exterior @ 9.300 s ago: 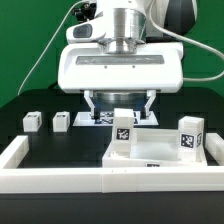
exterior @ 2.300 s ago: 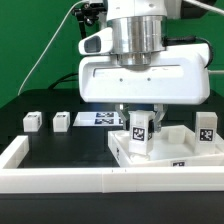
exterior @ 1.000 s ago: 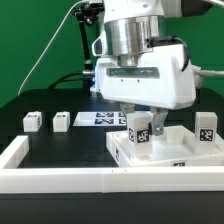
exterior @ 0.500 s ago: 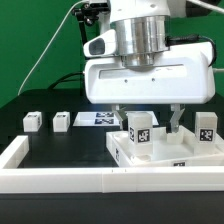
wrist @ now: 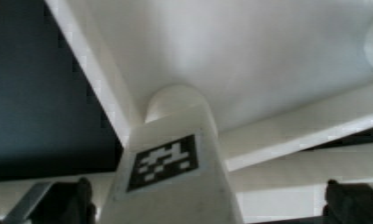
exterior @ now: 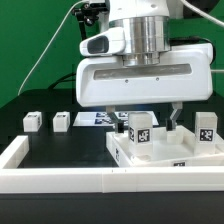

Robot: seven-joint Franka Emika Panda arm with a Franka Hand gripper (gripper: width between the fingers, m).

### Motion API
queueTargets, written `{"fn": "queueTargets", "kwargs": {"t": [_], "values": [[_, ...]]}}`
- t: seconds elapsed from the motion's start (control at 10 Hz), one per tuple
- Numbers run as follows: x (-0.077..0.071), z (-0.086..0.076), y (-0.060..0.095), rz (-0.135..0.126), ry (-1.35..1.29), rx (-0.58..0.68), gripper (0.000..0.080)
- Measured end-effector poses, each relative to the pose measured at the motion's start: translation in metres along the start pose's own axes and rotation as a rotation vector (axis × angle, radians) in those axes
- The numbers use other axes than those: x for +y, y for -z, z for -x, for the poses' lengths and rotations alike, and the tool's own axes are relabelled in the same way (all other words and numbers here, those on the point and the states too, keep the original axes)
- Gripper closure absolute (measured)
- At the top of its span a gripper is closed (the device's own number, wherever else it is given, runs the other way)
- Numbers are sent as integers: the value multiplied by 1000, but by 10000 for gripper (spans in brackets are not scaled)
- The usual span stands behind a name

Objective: Assemble square table

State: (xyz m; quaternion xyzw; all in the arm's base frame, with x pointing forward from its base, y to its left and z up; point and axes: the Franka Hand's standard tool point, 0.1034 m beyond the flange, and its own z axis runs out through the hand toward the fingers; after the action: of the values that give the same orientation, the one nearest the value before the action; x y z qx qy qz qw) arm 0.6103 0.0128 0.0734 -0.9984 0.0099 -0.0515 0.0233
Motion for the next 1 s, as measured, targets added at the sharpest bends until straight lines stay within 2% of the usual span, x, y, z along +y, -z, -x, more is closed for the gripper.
{"fn": "queueTargets", "kwargs": {"t": [0.2,0.4,0.6,0.9,1.0], "values": [[6,0,0,4,173,-1,150],[6,0,0,3,199,-1,163],[6,0,0,3,199,-1,516],[6,0,0,3,172,-1,511],[7,0,0,-3,61,-1,511]]}}
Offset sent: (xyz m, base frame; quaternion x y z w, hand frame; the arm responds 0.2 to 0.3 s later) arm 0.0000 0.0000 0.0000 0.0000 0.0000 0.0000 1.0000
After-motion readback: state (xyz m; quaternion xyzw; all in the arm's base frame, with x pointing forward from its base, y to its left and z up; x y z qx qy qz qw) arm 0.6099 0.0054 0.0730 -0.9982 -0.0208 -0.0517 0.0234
